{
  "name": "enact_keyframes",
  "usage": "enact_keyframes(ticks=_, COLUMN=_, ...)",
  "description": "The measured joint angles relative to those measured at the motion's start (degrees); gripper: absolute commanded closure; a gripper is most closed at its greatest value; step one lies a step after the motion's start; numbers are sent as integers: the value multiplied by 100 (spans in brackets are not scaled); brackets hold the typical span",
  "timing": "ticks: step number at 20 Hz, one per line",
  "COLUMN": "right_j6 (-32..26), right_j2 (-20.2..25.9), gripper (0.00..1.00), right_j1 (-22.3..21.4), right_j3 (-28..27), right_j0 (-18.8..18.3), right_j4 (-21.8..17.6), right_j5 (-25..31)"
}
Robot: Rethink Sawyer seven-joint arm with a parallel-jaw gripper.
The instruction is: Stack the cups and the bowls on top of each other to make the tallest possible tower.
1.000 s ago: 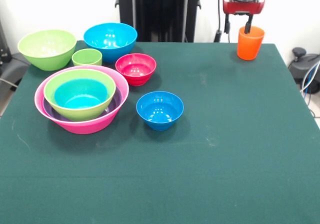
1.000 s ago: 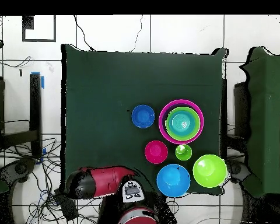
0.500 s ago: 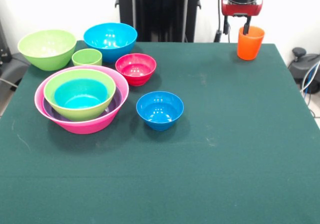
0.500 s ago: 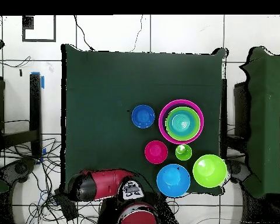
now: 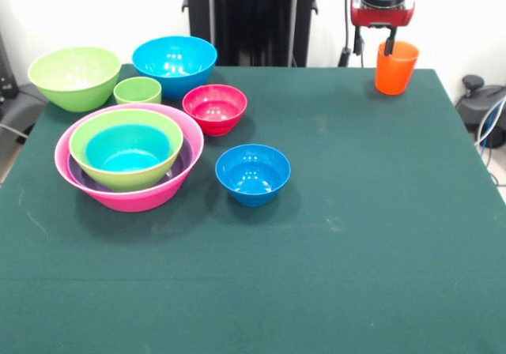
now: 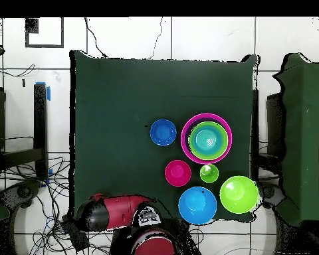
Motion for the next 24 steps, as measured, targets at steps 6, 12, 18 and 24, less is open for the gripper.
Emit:
enact_keyframes(ticks=6, right_j6=0, right_j2=-35, gripper=0, right_j1=-3, right_j3=2, right_j0=59, right_j4=60, right_j5=-104)
enact_keyframes(ticks=12, right_j6=0, right_j2=-68, gripper=0, right_j1=6, right_j3=2, right_j0=76, right_j4=141, right_j5=-214)
enact_keyframes(ticks=18, right_j6=0, right_j2=-110, gripper=0, right_j1=77, right_j3=1, right_j0=80, right_j4=203, right_j5=-461)
enact_keyframes(ticks=24, right_j6=0, right_j2=-185, gripper=100, right_j1=294, right_j3=1, right_j0=189, right_j4=210, right_j5=-786)
